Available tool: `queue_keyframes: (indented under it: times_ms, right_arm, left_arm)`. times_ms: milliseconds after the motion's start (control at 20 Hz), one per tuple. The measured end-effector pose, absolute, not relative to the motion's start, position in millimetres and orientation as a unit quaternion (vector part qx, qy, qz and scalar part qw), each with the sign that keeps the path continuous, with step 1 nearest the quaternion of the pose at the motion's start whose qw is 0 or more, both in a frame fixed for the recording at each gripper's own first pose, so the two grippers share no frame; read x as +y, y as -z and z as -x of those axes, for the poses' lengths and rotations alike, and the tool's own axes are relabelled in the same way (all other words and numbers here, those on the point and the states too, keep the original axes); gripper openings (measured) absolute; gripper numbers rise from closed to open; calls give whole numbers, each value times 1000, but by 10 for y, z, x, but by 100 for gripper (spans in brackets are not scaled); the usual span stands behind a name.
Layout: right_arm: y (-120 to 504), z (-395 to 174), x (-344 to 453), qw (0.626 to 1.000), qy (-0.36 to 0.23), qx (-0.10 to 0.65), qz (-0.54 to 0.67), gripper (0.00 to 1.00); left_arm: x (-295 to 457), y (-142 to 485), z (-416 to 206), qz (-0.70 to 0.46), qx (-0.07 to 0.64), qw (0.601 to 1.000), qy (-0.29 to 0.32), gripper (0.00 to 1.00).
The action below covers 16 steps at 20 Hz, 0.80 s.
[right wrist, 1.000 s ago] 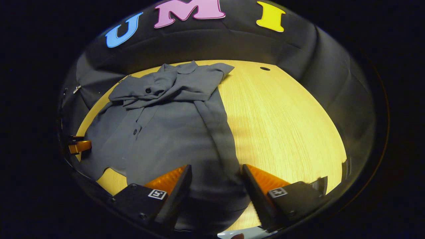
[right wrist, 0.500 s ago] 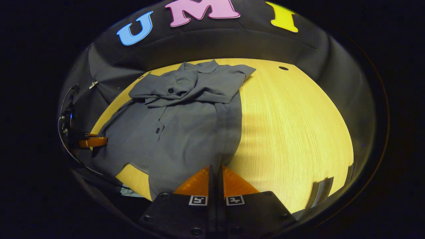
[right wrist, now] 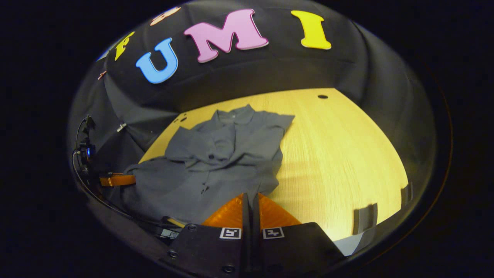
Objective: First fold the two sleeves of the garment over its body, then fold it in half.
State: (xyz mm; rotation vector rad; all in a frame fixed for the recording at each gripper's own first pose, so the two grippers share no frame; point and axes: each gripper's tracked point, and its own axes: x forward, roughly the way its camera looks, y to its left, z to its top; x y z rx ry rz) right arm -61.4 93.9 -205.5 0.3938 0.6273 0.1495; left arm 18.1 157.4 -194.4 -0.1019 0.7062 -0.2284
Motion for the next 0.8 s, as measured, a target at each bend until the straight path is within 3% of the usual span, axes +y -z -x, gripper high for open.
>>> queue_keyframes:
  times_ms: [450,800]
  right_arm:
    - [1219,-471,738,964,-80,198,-160,5]
    - [1220,-1323,449,969,-37,173,-171,5]
  left_arm:
    - [1556,1076,-1252,89,231,964,97,5]
    - [1737,900,-2114,85,200,973,71,5]
